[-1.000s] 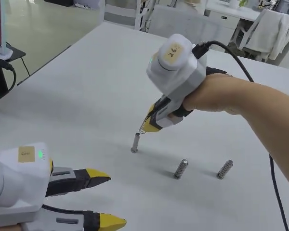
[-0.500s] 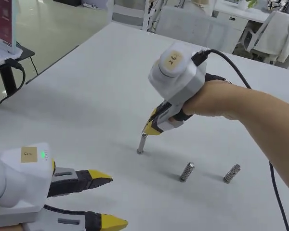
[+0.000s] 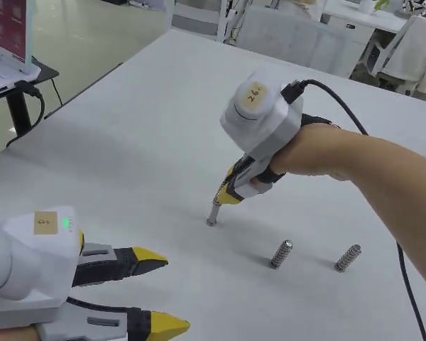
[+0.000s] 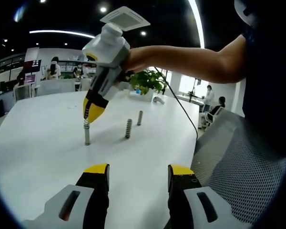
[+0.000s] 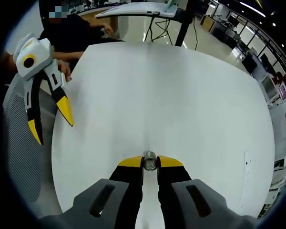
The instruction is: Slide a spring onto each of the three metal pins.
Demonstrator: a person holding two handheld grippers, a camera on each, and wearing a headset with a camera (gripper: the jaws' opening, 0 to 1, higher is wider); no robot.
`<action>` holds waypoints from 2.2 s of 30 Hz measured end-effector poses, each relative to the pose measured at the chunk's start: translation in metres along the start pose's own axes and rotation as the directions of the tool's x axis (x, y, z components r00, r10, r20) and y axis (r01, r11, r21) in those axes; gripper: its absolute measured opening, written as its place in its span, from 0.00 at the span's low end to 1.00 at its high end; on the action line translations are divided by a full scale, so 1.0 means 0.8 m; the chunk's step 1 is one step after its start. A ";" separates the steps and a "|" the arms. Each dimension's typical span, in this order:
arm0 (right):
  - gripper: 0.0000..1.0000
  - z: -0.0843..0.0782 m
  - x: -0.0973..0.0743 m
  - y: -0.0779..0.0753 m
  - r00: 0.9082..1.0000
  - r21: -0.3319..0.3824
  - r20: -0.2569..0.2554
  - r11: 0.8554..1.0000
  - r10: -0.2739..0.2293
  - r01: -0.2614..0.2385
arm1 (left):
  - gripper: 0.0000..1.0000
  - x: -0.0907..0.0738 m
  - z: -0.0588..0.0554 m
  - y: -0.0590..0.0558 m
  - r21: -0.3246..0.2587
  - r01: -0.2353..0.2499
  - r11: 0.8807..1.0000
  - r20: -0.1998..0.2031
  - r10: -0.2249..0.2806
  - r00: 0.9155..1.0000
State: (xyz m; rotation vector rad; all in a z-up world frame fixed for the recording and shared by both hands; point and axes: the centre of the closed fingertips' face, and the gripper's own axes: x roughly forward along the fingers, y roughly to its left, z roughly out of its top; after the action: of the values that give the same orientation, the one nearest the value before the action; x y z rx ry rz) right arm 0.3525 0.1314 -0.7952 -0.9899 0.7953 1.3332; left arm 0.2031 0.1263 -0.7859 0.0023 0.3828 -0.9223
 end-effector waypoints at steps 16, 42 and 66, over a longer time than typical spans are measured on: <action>0.08 -0.020 0.037 0.010 0.998 0.026 -0.053 0.999 0.045 -0.043 | 0.43 0.000 0.000 0.003 -0.005 -0.007 1.000 0.001 0.007 1.000; 0.08 -0.030 0.045 0.048 0.990 0.026 -0.106 0.995 0.094 -0.092 | 0.43 0.002 -0.002 0.000 0.000 0.000 1.000 -0.003 0.000 1.000; 0.09 -0.043 0.033 0.074 0.994 0.144 -0.104 0.989 0.042 -0.027 | 0.43 0.003 0.006 -0.011 0.026 0.019 0.999 -0.006 -0.019 1.000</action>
State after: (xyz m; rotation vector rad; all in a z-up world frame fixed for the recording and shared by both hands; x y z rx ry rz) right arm 0.2988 0.1088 -0.8404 -0.9436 0.9794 1.2420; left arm 0.1995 0.1182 -0.7812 0.0255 0.3764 -0.9463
